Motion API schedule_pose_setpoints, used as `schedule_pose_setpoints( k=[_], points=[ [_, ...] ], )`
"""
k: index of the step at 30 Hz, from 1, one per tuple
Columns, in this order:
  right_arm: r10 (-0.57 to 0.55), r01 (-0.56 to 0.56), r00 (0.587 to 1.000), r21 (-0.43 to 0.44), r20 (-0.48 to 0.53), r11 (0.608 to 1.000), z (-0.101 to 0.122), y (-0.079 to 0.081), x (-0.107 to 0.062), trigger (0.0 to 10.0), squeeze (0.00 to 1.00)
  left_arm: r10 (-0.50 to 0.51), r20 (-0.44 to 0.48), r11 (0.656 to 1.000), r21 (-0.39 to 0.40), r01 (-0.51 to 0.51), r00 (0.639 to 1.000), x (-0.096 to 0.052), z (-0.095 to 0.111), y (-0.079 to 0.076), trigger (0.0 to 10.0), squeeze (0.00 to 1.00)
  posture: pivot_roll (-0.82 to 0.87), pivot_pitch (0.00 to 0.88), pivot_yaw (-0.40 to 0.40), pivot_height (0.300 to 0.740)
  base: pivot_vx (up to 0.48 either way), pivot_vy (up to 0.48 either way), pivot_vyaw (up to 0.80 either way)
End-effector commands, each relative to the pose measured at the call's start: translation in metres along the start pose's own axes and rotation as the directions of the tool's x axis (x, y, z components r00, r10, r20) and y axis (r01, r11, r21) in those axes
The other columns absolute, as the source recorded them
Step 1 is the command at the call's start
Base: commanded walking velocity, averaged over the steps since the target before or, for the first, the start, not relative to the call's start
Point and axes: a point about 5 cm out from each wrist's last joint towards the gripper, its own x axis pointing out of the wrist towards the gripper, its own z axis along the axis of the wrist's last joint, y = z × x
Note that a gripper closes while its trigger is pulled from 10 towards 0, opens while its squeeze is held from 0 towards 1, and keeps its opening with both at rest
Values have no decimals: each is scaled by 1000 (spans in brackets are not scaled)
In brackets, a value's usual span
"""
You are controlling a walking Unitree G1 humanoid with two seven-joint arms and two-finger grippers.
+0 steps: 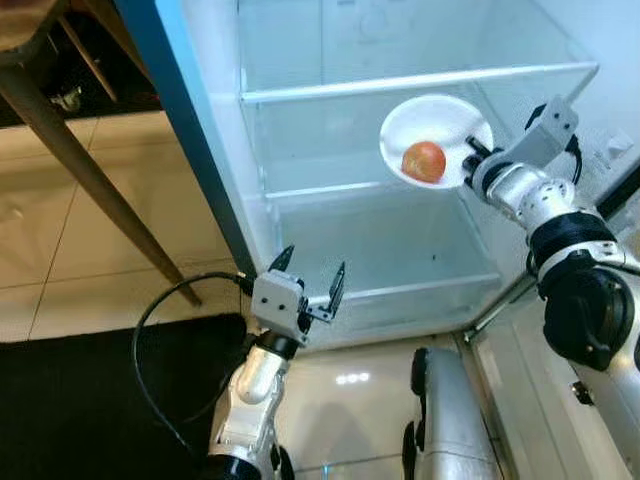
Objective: Restocking fridge
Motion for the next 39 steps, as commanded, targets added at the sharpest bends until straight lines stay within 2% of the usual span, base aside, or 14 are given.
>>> schedule_pose_setpoints(
  k=[1,6,8,10,11,15,16,18,29,39],
  points=[
    [4,-5,999,36,33,999,9,3,-1,10000,0,1,-8,1000,-22,-2,1000,-1,1,-6,10000,0,55,334,-18,504,0,0,0],
    [2,-5,998,44,59,999,15,5,-2,10000,0,-19,18,999,-31,20,1000,1,13,-11,10000,0,69,360,-7,504,0,0,0],
    [-12,7,996,57,90,998,22,4,-3,10000,0,-30,31,999,-33,31,999,4,23,-14,10000,0,74,372,-1,504,0,0,0],
    [-12,7,996,57,90,998,22,4,-3,10000,0,-30,31,999,-33,31,999,4,23,-14,10000,0,74,372,-1,504,0,0,0],
    [-24,16,993,64,120,998,31,3,-5,10000,0,-32,50,999,-35,34,998,7,34,-13,10000,0,79,384,2,504,0,0,0],
    [-33,23,989,67,143,997,40,2,-6,10000,0,-34,69,999,-36,37,997,10,42,-12,10000,0,83,389,3,504,0,0,0],
    [-49,36,984,77,169,996,48,0,-8,10000,0,-39,86,998,-42,43,996,13,51,-12,10000,0,85,392,6,504,0,0,0],
    [-58,42,981,87,185,995,54,-1,-10,10000,0,-48,91,998,-44,53,995,13,55,-12,10000,0,86,394,8,504,0,0,0],
    [-64,33,972,135,225,990,68,-2,-14,10000,0,-130,57,990,-54,134,990,7,60,-21,10000,0,99,405,19,504,0,0,0],
    [-45,4,969,165,245,986,74,10,-16,10000,0,-164,50,985,-50,166,985,4,67,-25,10000,0,120,414,19,504,0,0,0]
  ],
)
